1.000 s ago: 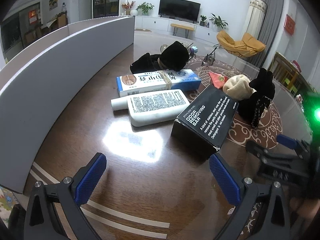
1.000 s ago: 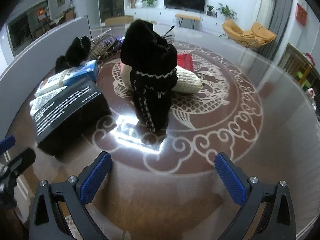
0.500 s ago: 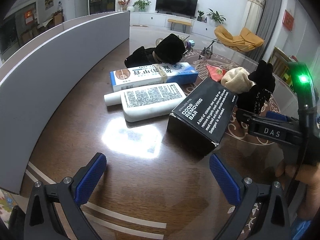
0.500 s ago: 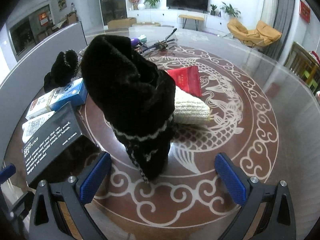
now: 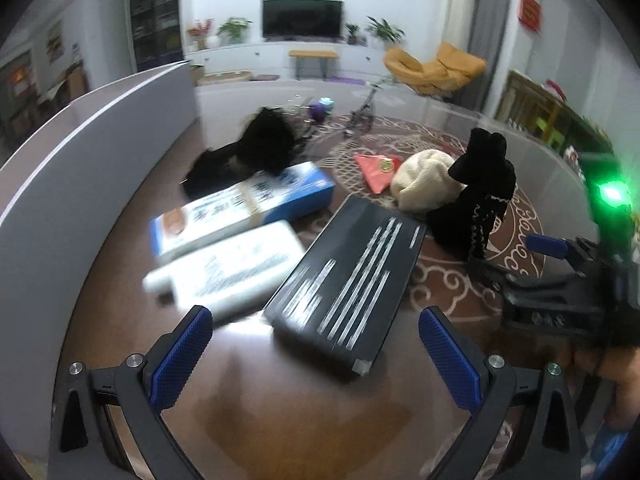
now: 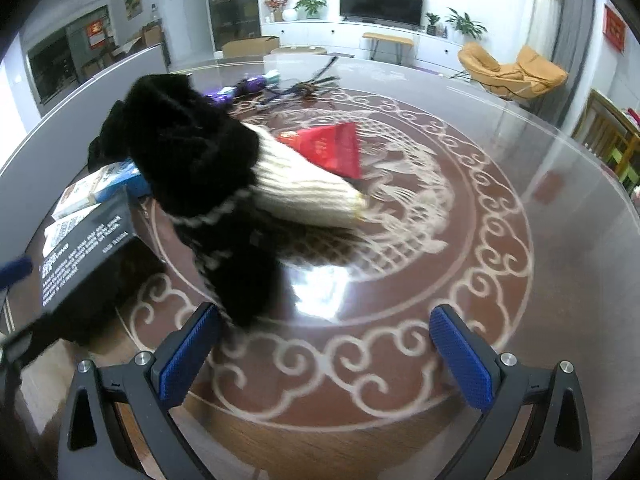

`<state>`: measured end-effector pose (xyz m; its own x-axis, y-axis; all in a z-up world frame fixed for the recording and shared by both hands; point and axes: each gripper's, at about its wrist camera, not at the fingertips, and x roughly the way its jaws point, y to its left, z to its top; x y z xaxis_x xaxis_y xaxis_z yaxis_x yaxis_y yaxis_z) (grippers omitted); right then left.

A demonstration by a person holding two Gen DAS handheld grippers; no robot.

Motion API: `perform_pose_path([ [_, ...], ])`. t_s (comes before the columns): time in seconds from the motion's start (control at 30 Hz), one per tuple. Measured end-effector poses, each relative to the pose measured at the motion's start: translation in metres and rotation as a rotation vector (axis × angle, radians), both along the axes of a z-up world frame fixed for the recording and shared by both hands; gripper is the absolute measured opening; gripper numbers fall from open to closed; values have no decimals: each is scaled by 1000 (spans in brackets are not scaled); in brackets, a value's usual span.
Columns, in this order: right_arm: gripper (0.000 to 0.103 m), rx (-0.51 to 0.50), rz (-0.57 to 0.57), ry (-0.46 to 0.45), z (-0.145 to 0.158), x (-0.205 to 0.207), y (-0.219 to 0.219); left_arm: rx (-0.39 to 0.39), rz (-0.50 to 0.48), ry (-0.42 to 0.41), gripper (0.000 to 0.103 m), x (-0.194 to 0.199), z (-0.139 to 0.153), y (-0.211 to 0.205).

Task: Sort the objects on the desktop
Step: 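Grasp the black odor bar box with the left tool while the right tool grasps the black hat, then carry the box with the left tool and the black hat with the right tool into the bin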

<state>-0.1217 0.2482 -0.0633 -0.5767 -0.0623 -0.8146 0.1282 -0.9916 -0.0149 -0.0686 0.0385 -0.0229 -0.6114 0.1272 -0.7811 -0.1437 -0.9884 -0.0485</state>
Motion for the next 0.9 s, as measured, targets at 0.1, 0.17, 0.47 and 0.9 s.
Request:
perform_pose_path([
  [0.1, 103, -2, -21, 0, -1, 8, 13, -21, -68, -65, 103, -18, -9, 16],
  [0.17, 103, -3, -38, -2, 1, 10, 20, -42, -110, -92, 103, -25, -14, 27],
  [0.47, 103, -3, -88, 0, -1, 11, 28, -29, -79, -99, 58, -25, -11, 26],
  [0.9, 84, -177, 100, 7, 10, -14, -22, -60, -23, -91, 58, 31, -18, -3],
])
